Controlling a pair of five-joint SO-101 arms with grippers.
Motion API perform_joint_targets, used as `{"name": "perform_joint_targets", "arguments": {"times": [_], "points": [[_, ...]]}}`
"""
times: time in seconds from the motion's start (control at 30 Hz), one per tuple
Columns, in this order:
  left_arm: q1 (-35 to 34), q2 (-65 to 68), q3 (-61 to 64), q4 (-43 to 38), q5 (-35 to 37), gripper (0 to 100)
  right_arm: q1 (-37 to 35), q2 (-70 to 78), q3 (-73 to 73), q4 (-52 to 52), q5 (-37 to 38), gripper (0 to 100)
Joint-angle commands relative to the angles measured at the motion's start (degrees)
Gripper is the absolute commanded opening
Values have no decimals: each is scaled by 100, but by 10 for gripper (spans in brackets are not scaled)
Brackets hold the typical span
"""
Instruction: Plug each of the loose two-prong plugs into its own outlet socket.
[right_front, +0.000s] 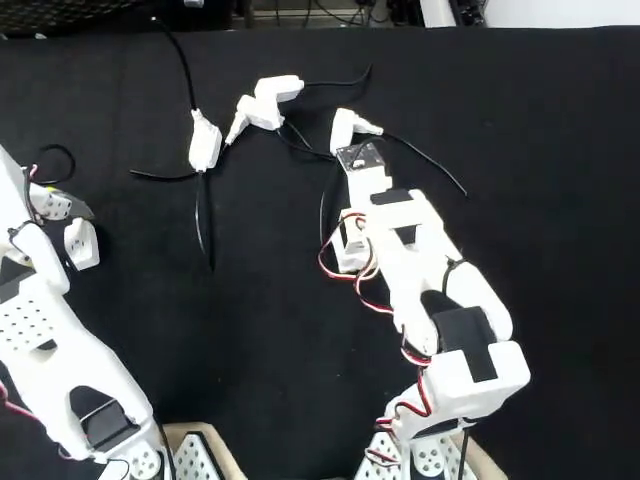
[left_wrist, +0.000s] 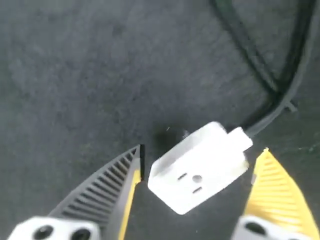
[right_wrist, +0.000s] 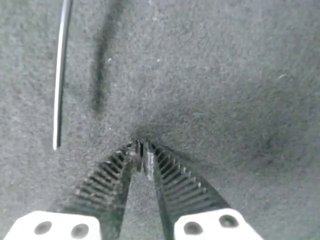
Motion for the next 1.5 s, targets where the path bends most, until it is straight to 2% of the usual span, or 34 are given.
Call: {"name": "perform_joint_targets", "arguments": {"times": [0.0,0.3,0.43,0.57,0.63,0.83,0.9,1.1,1.27,1.47], "points": [[66,-325,-75,-185,-352,347,-123,13,-224,-9,18,14],[787,-325,602,-229,-730,333,-123,13,-215,0,18,14],[778,-325,585,-396,-888,208,-123,13,-215,0,18,14],[549,-325,593,-703,-1345,20,-123,13,-215,0,18,14],[453,-325,611,-730,-1336,52,-123,13,-215,0,18,14],[295,-343,620,-659,-1336,28,-123,13,-215,0,18,14],[338,-396,541,-343,-1371,28,-123,13,-215,-9,18,14],[884,-703,-505,1134,-1389,28,-123,13,-215,-18,18,13],[1464,-1820,-251,1108,-1222,28,-132,-31,-189,-35,70,12],[2589,-3332,4,1081,-404,28,-132,-101,-189,-35,273,12]]}}
